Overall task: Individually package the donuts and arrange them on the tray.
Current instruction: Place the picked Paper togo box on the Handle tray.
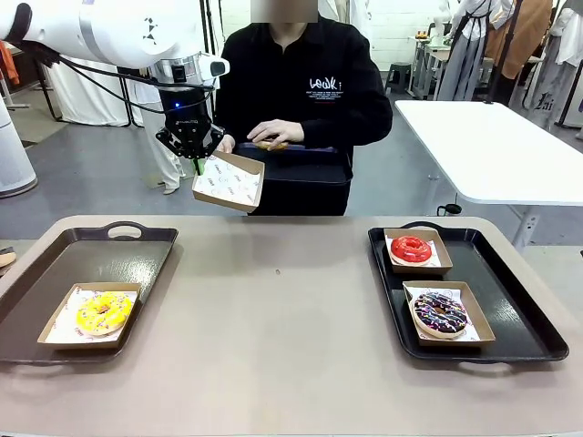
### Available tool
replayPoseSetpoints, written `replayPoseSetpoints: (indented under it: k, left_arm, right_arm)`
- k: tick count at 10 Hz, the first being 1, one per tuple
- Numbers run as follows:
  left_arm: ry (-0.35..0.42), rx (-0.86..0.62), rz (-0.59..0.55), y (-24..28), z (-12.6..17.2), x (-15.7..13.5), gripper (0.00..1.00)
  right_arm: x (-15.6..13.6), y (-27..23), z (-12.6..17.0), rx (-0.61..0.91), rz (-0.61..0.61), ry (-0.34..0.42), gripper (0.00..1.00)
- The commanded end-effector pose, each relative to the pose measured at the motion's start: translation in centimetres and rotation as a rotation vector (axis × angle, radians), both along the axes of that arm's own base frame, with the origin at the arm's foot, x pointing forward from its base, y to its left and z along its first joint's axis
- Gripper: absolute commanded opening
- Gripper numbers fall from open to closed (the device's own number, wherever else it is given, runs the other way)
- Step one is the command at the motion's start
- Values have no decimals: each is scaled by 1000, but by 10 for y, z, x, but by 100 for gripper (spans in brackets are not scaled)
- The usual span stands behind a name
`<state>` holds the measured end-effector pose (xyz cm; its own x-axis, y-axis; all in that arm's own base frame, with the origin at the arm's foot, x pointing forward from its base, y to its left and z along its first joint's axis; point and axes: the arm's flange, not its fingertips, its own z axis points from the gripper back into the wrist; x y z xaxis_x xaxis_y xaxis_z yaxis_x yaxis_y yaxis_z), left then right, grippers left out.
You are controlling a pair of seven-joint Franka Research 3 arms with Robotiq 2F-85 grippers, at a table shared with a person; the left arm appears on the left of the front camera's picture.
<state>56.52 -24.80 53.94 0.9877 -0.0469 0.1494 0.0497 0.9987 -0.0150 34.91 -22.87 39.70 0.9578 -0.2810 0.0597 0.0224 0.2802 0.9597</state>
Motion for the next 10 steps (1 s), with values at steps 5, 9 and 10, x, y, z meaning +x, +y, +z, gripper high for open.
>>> replayPoseSetpoints:
  k: [5, 9, 10]
  left_arm:
    - [5, -11, -11, 4, 2, -2, 0]
    - [5, -11, -11, 4, 2, -2, 0]
    - [5, -11, -11, 4, 2, -2, 0]
  right_arm:
    - [-5, 3, 1, -1, -1, -6, 100]
    - [-5, 3, 1, -1, -1, -6, 100]
    - [-5, 3, 1, -1, -1, -6, 100]
